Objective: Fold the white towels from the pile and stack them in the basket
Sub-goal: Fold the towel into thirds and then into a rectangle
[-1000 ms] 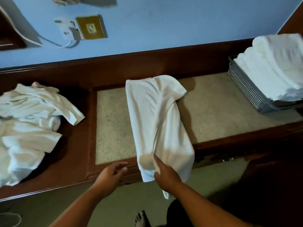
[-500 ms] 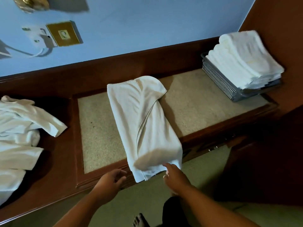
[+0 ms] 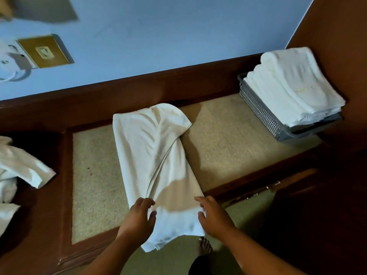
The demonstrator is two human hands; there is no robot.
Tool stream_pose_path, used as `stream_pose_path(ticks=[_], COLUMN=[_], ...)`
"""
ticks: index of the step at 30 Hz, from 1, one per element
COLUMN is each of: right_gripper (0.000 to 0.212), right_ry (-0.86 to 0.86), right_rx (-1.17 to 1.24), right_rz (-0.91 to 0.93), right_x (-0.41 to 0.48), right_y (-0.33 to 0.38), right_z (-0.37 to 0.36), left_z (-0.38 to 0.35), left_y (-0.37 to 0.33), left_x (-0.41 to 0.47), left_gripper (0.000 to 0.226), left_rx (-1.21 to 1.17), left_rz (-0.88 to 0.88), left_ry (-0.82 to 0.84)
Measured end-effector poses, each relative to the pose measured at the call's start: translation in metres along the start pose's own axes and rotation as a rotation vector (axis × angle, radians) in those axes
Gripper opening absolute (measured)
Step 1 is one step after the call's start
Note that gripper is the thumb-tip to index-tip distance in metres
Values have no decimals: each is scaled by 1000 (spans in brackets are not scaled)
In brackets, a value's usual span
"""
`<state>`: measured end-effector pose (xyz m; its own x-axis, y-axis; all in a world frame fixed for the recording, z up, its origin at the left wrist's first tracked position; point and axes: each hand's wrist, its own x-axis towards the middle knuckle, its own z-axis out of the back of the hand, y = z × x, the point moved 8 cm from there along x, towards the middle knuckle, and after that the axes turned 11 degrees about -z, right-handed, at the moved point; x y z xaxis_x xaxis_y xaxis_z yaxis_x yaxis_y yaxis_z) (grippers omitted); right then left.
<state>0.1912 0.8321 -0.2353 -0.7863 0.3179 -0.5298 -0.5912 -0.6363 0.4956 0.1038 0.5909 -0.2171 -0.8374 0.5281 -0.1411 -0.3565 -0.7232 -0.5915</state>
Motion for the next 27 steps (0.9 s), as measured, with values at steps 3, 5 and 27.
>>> stream_pose_path(ticks=[3,5,27], right_gripper=[50,52,57], right_ry=[22,42,26], right_rx=[-42,-102,4], right_rz=[42,77,-80], right_x=[26,40,231], right_y=[12,20,104], right_z=[22,33,93], left_z=[2,0,13], left_y=[-1,-2,29], left_x=[21,27,191], left_gripper=[33,35,92], left_rx=[85,137,353], left_rz=[38,77,52], left_ry=[-52,-67,7])
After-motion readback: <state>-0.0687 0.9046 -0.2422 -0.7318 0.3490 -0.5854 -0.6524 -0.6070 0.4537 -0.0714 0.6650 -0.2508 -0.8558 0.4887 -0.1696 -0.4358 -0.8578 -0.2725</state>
